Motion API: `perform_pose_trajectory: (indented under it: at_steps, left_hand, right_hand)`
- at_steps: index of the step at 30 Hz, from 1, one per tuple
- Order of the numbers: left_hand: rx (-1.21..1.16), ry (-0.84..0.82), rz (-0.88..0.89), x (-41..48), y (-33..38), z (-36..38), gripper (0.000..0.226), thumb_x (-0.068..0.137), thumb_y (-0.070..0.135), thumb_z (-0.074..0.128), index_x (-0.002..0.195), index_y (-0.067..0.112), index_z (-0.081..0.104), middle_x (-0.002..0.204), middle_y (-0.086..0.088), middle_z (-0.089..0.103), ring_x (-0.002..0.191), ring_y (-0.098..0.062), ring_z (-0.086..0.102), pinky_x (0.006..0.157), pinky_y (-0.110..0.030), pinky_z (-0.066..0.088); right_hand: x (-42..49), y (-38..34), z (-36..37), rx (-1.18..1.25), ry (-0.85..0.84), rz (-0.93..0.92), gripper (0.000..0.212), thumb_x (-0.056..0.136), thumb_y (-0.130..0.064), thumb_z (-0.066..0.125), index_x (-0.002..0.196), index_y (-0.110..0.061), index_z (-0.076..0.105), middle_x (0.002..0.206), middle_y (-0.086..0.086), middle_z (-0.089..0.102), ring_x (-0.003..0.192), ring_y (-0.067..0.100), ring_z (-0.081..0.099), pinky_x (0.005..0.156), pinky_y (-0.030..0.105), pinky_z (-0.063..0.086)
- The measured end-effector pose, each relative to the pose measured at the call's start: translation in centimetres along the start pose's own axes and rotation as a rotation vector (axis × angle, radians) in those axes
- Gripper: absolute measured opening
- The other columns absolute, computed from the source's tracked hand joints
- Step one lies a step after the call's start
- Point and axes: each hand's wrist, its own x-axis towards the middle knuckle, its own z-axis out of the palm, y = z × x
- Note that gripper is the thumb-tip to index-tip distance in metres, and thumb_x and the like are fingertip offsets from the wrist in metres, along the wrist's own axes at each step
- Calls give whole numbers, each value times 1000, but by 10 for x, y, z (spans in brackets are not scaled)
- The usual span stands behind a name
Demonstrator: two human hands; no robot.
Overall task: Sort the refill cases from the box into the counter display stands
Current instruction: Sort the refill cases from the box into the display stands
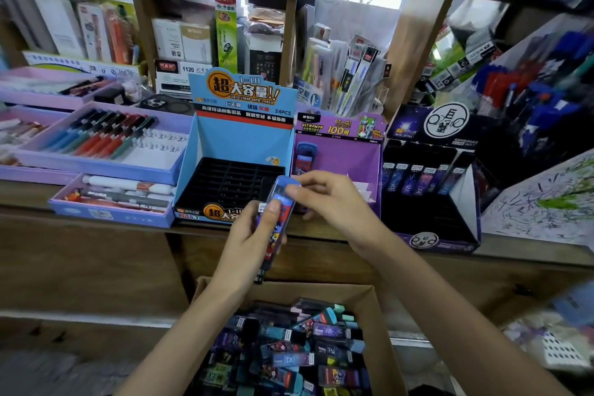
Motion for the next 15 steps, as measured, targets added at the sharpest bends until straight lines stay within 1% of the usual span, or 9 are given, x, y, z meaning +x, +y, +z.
perform_pose_trajectory:
  at_steps: [2,4,6,8,10,11,13,14,15]
  left_hand:
    - [22,9,-3,0,0,2,40,83,55,46,95,18,56,61,5,60,54,-6,56,47,-17,44]
    - [51,36,-29,-1,0,1,44,79,62,43,95,24,58,67,5,63,58,-6,60,49,-19,47]
    - [49,22,-47,-1,0,-2,51,80,64,40,94,17,56,65,2,58,52,-10,54,46,-23,42]
    - [1,5,-56,0,0,-6,50,90,53,40,94,4,49,60,1,52,45,-11,43,41,-22,35]
    - [-10,8,-71,3,0,-12,40,97,36,39,99,-4,44,56,5,51,43,-10,40,40,-22,34]
    - [-6,8,-75,3,-1,-14,37,98,31,39,102,-5,44,55,6,51,43,-10,40,40,-22,34]
    - [1,-1,-68,4,0,-16,35,99,28,37,104,-6,44,55,6,52,43,-10,40,40,-21,35]
    - [8,-1,-61,3,1,-17,35,99,28,37,104,-6,44,55,5,52,43,-10,41,40,-21,35]
    - [18,1,-52,3,1,-17,36,99,29,37,104,-6,44,55,5,53,43,-9,42,40,-21,35]
  right_hand:
    - [-2,0,4,10,1,-9,11,89,-23,62,95,-15,68,87,2,70,76,5,63,64,22,52]
    - [-1,-2,2,25,13,-16,8,88,-21,64,91,-15,69,79,0,70,69,6,62,61,22,52]
    - [4,-6,-9,104,60,-13,10,88,-19,64,91,-10,68,75,-1,70,65,8,62,57,22,51]
    - [15,-13,-28,180,182,-36,12,88,-20,64,92,-9,67,76,-1,71,65,9,64,56,20,51]
    - [28,-21,-48,193,292,-82,11,88,-19,64,94,-10,65,77,0,71,64,10,65,54,19,51]
    - [34,-24,-56,183,318,-102,10,88,-18,64,94,-11,65,76,0,71,63,10,65,54,19,51]
    - [46,-25,-65,147,342,-139,3,88,-16,65,90,-14,66,72,-3,71,61,8,65,53,18,51]
    - [51,-23,-66,114,353,-159,2,88,-15,65,87,-17,66,70,-5,71,60,7,64,53,19,51]
    - [56,-22,-66,69,362,-181,6,87,-14,65,85,-20,66,68,-6,70,59,6,64,53,19,51]
